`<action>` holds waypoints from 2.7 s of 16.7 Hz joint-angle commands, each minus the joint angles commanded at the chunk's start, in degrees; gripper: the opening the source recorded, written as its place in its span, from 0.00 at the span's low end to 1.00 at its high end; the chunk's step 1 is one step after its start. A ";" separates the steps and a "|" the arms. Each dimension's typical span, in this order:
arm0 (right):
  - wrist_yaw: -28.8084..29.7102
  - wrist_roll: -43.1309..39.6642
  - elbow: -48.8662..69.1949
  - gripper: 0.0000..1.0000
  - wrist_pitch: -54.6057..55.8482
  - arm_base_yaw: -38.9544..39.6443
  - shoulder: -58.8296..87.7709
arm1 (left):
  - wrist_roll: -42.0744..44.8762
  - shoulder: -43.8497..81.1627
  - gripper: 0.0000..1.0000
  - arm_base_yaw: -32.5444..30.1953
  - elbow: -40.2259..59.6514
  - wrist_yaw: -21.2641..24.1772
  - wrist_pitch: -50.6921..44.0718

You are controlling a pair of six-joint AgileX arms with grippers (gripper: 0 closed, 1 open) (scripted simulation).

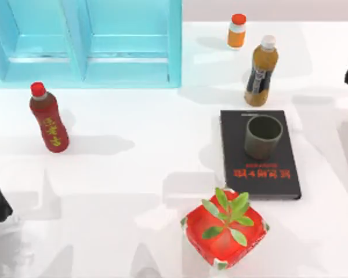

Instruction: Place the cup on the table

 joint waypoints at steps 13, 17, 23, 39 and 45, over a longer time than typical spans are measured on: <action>0.88 3.07 44.93 1.00 -28.81 7.80 49.39 | 0.00 0.00 1.00 0.00 0.00 0.00 0.00; 0.90 3.05 45.14 1.00 -28.98 7.84 49.63 | 0.00 0.00 1.00 0.00 0.00 0.00 0.00; 0.87 3.00 38.47 1.00 -22.25 7.82 49.74 | 0.00 0.00 1.00 0.00 0.00 0.00 0.00; 0.91 3.32 24.10 0.62 -6.83 8.11 50.73 | 0.00 0.00 1.00 0.00 0.00 0.00 0.00; 0.91 3.32 24.10 0.17 -6.83 8.11 50.73 | 0.00 0.00 1.00 0.00 0.00 0.00 0.00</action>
